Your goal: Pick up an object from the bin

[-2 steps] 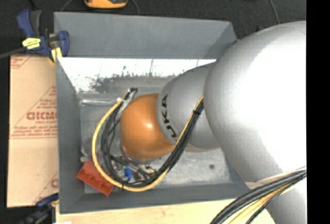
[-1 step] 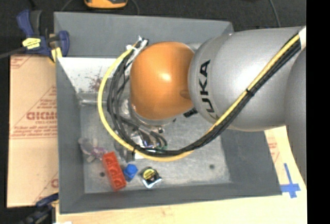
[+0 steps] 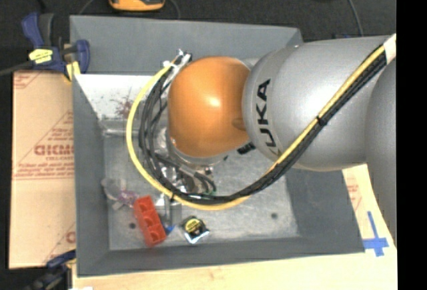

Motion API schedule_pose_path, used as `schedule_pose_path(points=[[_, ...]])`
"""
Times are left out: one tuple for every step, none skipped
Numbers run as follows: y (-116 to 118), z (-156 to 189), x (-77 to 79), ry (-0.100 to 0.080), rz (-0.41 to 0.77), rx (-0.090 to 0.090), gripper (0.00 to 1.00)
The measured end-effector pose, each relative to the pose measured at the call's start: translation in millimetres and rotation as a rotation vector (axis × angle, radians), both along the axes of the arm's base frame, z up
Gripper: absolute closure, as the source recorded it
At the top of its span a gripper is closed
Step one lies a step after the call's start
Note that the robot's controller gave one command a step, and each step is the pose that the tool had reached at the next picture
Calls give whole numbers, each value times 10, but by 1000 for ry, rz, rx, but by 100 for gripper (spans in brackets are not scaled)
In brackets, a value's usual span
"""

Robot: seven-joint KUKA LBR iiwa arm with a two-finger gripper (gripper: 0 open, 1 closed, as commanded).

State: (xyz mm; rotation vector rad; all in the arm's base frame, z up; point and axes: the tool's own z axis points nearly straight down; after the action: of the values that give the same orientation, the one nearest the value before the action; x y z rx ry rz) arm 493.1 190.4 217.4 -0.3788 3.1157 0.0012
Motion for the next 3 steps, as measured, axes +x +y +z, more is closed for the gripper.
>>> schedule_pose_path(points=[[-48,-1500,122,4,286,-3,0],[-40,-1468,135,-1,281,0,100],[-39,-1470,131,0,278,1,100]])
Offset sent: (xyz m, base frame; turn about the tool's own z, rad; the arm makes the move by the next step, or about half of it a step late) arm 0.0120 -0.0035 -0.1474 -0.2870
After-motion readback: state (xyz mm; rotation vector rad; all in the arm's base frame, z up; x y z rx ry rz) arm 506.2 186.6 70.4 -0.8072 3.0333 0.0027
